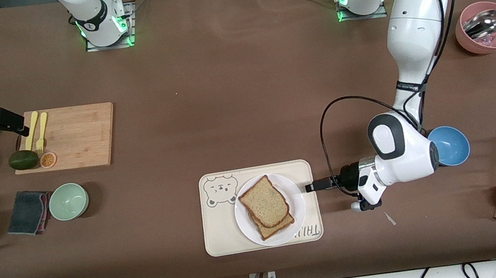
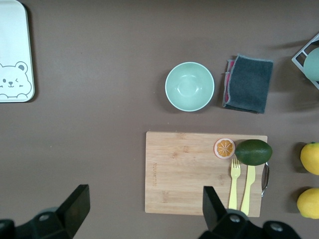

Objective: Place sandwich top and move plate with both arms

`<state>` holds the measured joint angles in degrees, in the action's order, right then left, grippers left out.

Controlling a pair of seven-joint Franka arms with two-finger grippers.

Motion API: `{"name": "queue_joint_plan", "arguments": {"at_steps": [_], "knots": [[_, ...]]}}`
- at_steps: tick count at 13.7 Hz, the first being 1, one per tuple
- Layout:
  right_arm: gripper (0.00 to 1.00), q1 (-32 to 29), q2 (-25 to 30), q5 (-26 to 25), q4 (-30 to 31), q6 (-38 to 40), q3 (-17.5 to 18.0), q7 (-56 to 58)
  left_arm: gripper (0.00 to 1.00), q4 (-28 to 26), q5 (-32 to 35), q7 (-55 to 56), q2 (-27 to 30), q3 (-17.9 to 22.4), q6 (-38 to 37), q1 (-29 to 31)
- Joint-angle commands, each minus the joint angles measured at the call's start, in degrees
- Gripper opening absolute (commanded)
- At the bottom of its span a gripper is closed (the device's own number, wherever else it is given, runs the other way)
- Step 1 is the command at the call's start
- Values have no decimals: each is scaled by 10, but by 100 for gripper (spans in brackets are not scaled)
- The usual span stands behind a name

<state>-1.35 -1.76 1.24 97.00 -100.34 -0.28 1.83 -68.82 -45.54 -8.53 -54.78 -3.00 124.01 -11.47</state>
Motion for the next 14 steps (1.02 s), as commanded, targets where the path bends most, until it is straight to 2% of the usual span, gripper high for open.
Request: {"name": "queue_joint_plan", "arguments": {"at_steps": [1,4,7,9,12,14], "knots": [[100,-5,8,2,9,-7,4,6,100,-21,129,43,46,1,-25,1],[100,-5,8,2,10,-7,4,6,100,-22,235,60,73,8,-79,1],[100,-5,8,2,10,-9,4,6,100,-23,387,113,101,8,-118,0],[100,-5,8,2,10,-9,4,6,100,-23,461,138,118,7,-143,-5],[100,-5,8,2,8,-9,4,7,100,-23,479,131,159,8,-195,12],[100,-5,8,2,6,-8,4,7,100,-44,492,131,208,9,-219,26]]}}
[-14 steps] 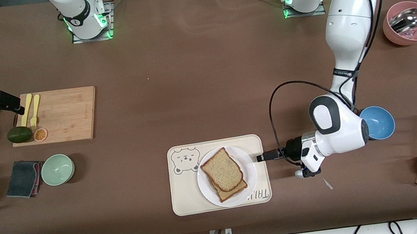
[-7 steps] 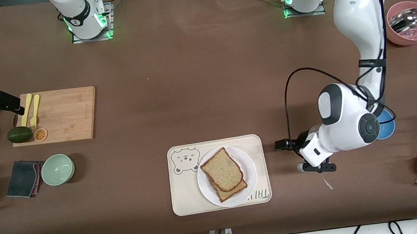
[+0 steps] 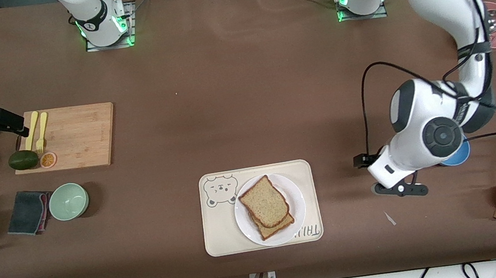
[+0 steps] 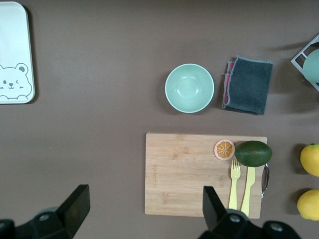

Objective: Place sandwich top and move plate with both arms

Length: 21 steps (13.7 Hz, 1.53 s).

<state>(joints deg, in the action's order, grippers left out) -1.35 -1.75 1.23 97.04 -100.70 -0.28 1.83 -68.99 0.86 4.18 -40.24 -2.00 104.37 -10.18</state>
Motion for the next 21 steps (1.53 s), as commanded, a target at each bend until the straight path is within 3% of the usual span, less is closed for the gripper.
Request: {"name": "queue_joint_plan", "arguments": {"at_steps": [1,6,9,16,21], "knots": [[100,-5,8,2,6,-4,4,6,100,-68,54,11,97,-2,-23,13],[100,-5,8,2,6,-6,4,7,100,-165,67,8,229,-7,-22,43],[100,-5,8,1,3,-7,4,8,100,-191,60,13,288,-7,-25,54],[100,-5,8,1,3,-14,4,8,100,-190,8,6,329,-6,-62,83],[100,-5,8,-1,2,-12,5,12,100,-185,8,5,331,-6,-82,95]]}}
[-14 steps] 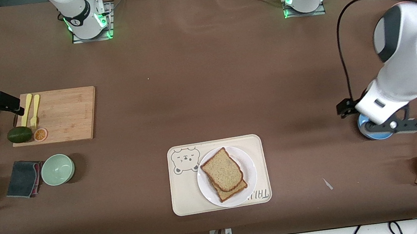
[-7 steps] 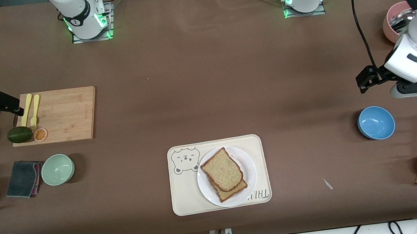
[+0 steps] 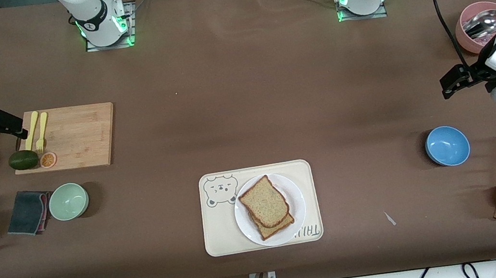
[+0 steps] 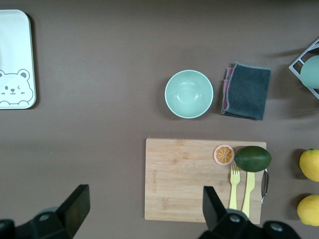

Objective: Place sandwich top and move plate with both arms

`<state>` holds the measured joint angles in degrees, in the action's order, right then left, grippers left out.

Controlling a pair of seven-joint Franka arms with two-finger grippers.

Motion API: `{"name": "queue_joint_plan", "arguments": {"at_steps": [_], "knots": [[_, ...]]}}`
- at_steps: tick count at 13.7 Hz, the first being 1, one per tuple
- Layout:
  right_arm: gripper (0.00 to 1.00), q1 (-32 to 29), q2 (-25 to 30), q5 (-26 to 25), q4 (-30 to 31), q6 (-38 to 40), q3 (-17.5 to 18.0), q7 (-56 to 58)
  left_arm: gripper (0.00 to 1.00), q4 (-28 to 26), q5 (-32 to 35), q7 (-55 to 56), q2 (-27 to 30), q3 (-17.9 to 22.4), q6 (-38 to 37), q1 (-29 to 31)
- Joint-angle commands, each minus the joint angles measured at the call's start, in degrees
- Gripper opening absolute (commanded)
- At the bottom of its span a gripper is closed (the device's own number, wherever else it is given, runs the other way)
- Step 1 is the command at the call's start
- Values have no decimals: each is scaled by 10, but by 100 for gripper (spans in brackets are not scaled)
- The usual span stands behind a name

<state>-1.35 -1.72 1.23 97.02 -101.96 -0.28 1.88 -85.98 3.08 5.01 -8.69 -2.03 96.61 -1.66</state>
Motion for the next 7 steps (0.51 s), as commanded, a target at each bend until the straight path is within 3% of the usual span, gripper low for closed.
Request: {"name": "queue_joint_plan", "arguments": {"at_steps": [1,7], "knots": [[100,-5,8,-1,2,0,4,19,100,-12,-14,-3,16,-6,-5,10],[100,-6,8,1,-6,5,4,34,100,-2,-14,4,11,-7,-5,8]]}}
